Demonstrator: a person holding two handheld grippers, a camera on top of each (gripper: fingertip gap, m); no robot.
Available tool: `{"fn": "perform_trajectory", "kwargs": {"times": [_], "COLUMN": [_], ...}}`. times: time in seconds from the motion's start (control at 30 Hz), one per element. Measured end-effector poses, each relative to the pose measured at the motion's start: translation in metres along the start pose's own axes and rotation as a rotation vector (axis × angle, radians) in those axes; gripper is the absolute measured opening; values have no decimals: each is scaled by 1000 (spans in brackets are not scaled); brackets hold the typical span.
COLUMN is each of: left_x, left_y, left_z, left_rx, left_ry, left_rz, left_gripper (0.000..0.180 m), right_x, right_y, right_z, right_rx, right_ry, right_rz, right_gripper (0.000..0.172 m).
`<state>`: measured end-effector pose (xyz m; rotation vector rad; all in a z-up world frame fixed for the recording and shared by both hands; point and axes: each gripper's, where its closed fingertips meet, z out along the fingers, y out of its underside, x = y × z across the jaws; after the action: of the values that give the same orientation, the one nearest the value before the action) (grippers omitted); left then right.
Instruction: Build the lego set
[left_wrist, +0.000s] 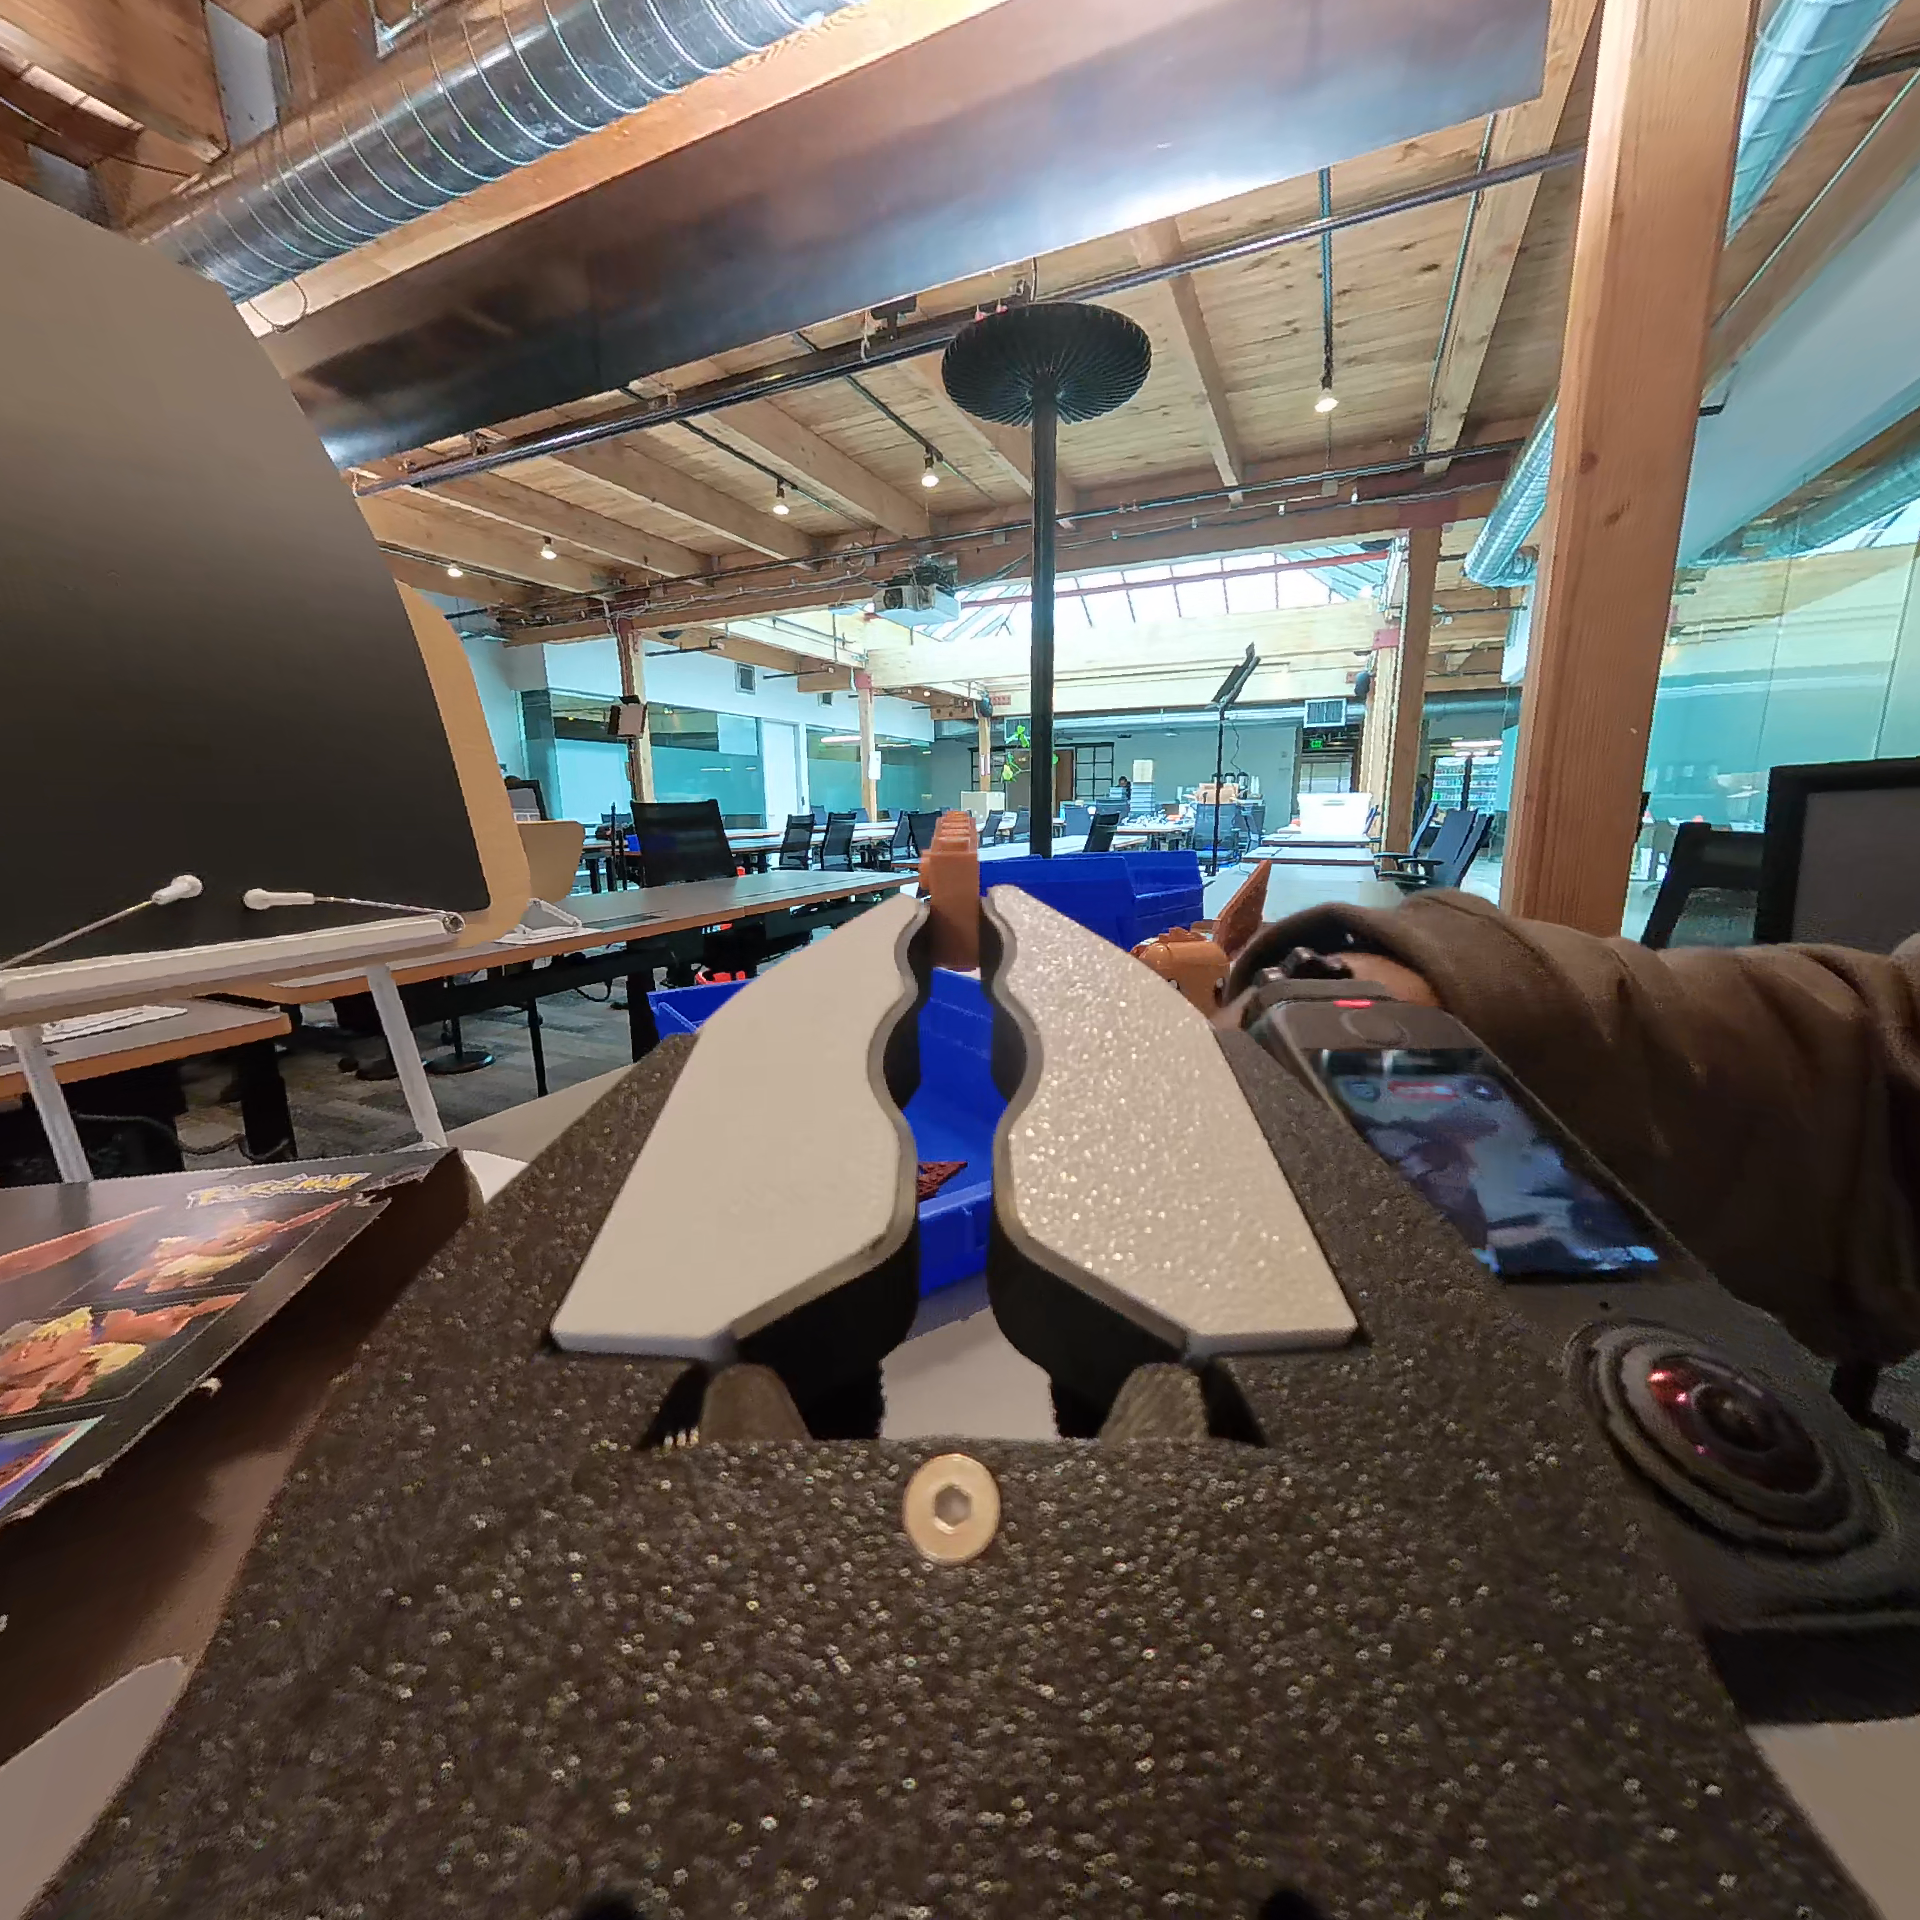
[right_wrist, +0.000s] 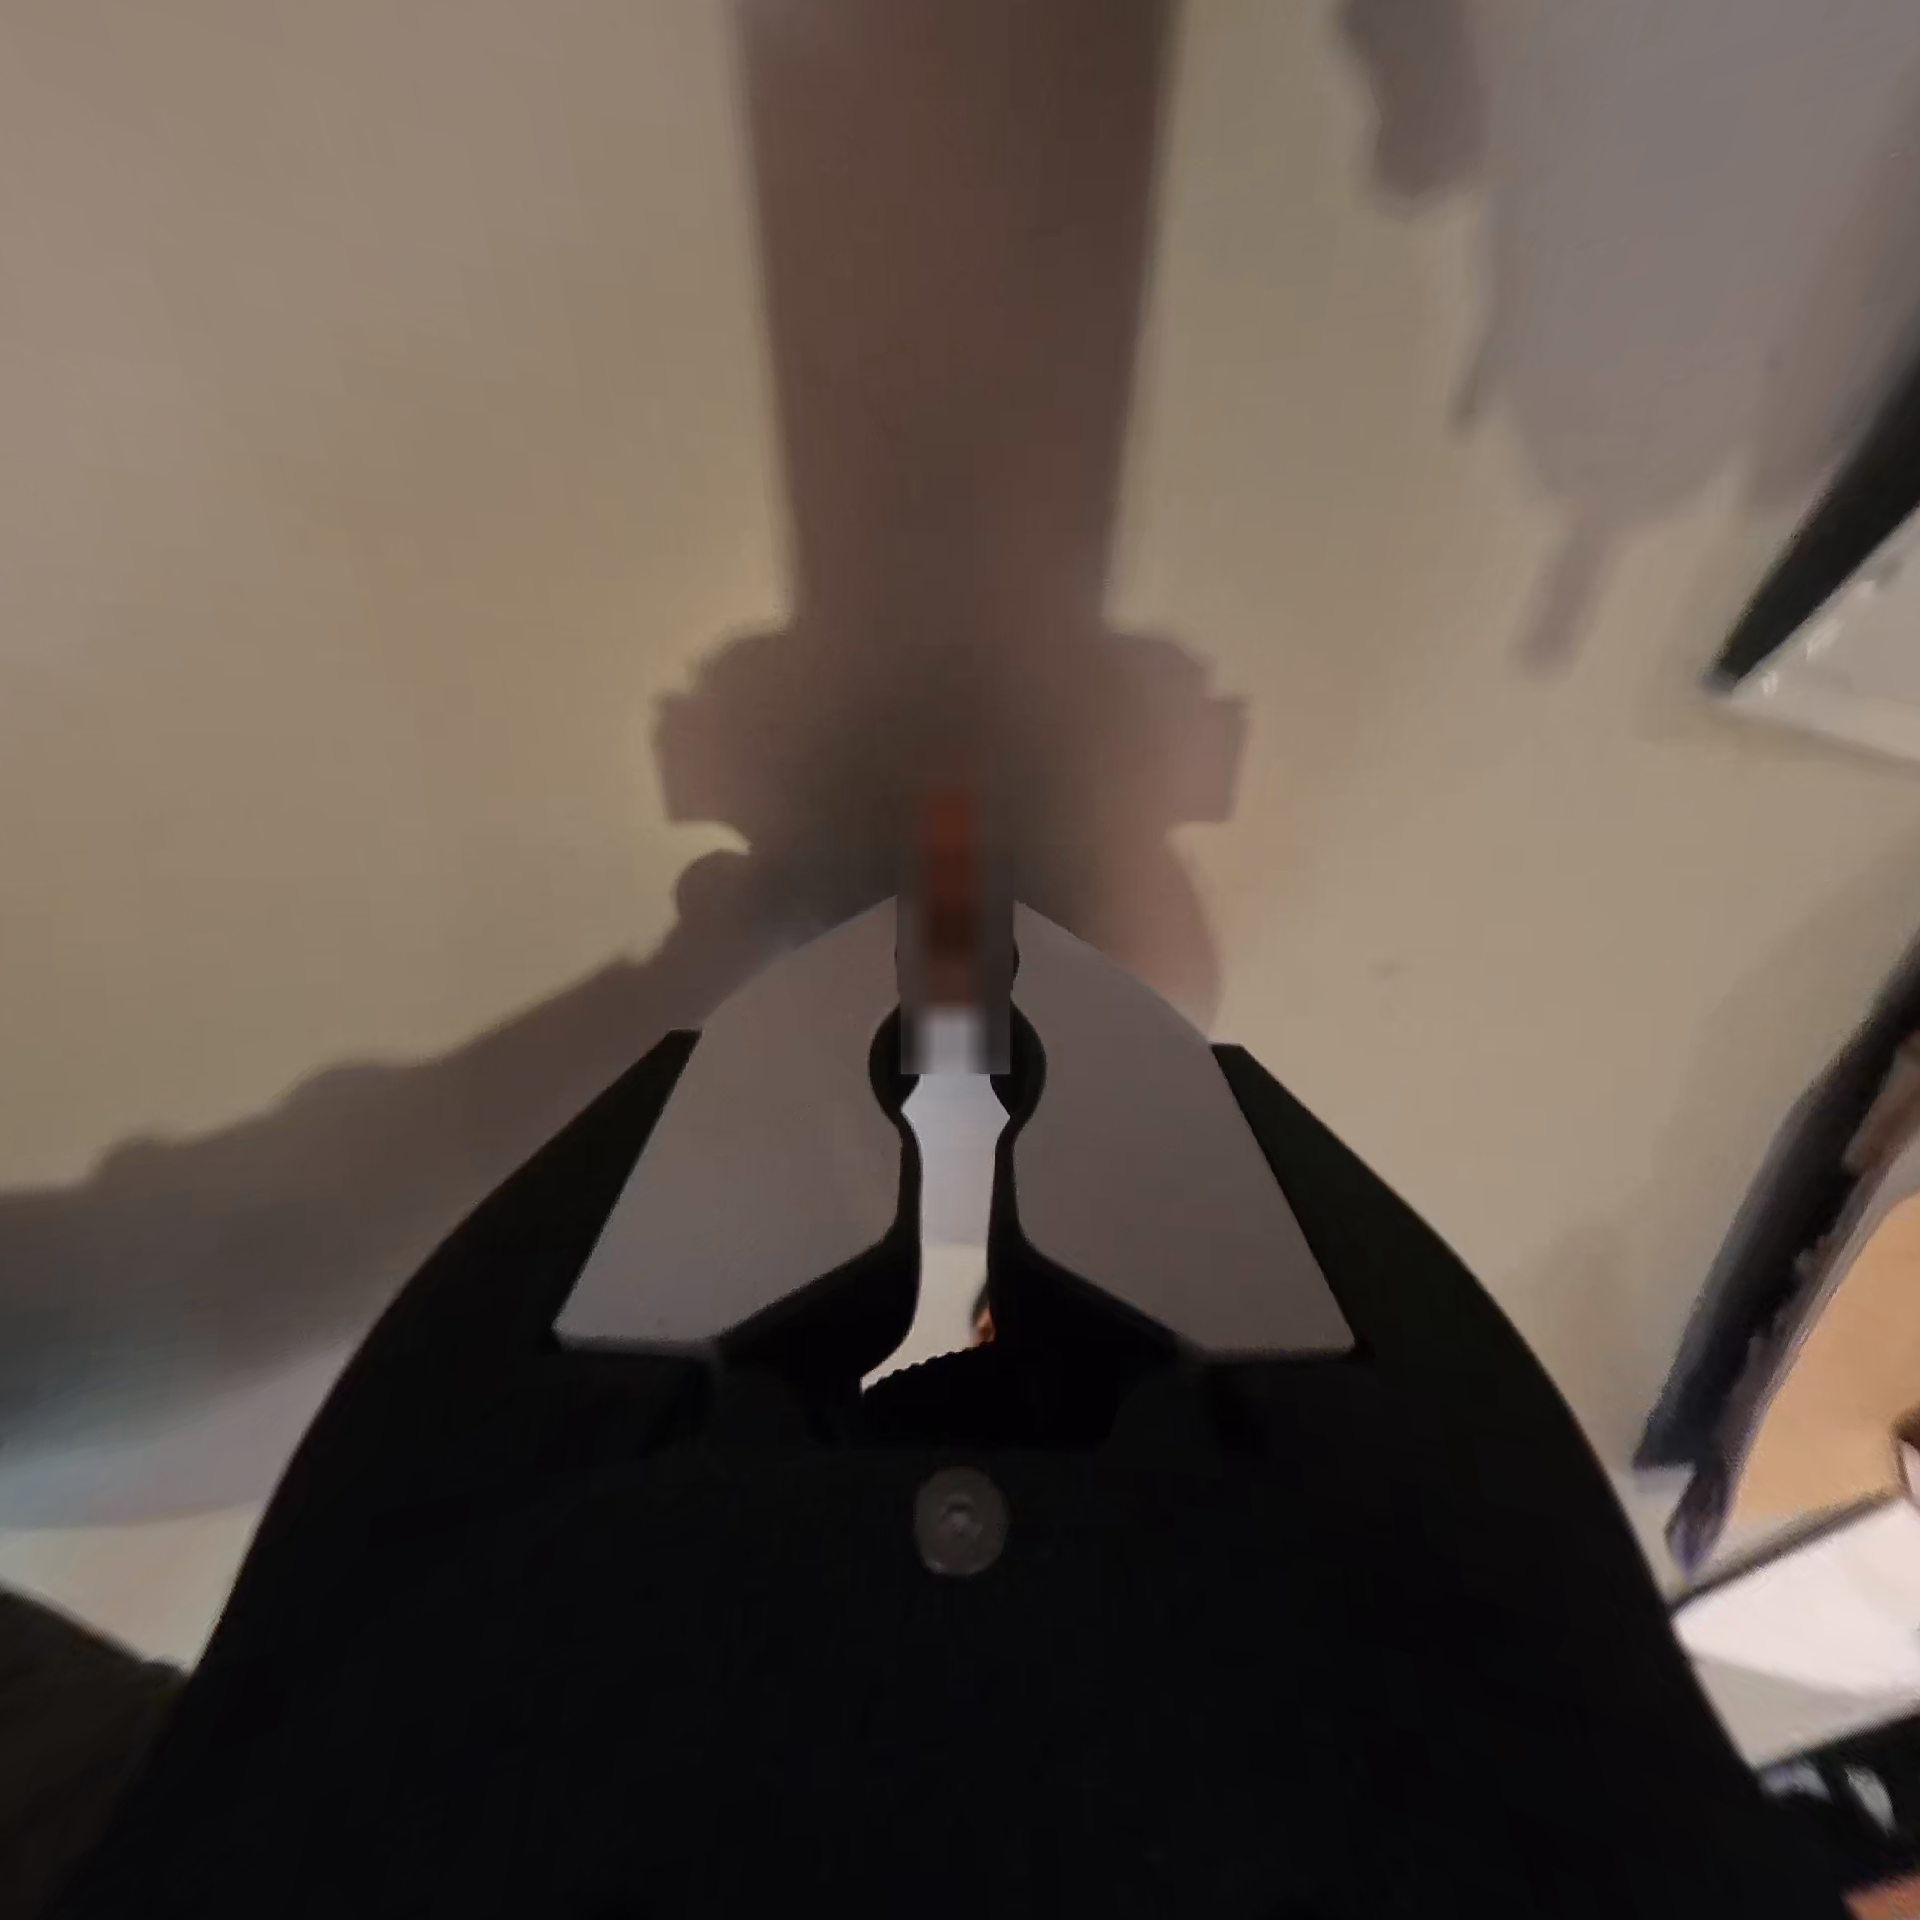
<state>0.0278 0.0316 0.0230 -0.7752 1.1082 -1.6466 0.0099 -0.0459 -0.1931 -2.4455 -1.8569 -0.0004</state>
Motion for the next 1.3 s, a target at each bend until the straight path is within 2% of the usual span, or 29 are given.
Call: {"fn": "perform_trajectory", "kwargs": {"times": [0.1, 0.2, 0.3, 0.47, 0.63, 0.8, 0.9, 1.1, 1.2, 1.3], "left_x": [0, -1, -1, 0, 1, 4, 8, 11, 11, 13], "left_y": [-2, -2, 1, 12, 14, 17, 19, 23, 28, 32], "left_z": [-1, -1, 0, 3, 3, 5, 6, 8, 9, 9], "left_rx": [4, 3, -3, -36, -47, -60, -70, -89, -113, -139], "left_ry": [-5, -8, -6, -9, -6, 11, 24, 37, 38, 51], "left_rz": [5, 9, 2, 13, 17, 9, 11, 19, 23, 21], "left_gripper": [8, 8, 8, 8, 8, 8, 8, 8, 8, 7], "right_x": [15, 15, -6, -30, -38, -47, -48, -40, -40, -31], "right_y": [-2, -8, 10, 25, 17, 8, 0, 6, 8, 19], "right_z": [-11, -51, -73, -71, -49, -15, -12, -7, -5, -6], "right_rx": [100, 343, 409, 604, 590, 481, 504, 539, 556, 530], "right_ry": [299, 616, 739, 644, 507, 325, 269, 189, 141, 185], "right_rz": [-2, 12, 3, 92, 103, 217, 269, 388, 452, 519], "right_gripper": [8, 9, 40, 44, 43, 49, 54, 60, 57, 45]}}
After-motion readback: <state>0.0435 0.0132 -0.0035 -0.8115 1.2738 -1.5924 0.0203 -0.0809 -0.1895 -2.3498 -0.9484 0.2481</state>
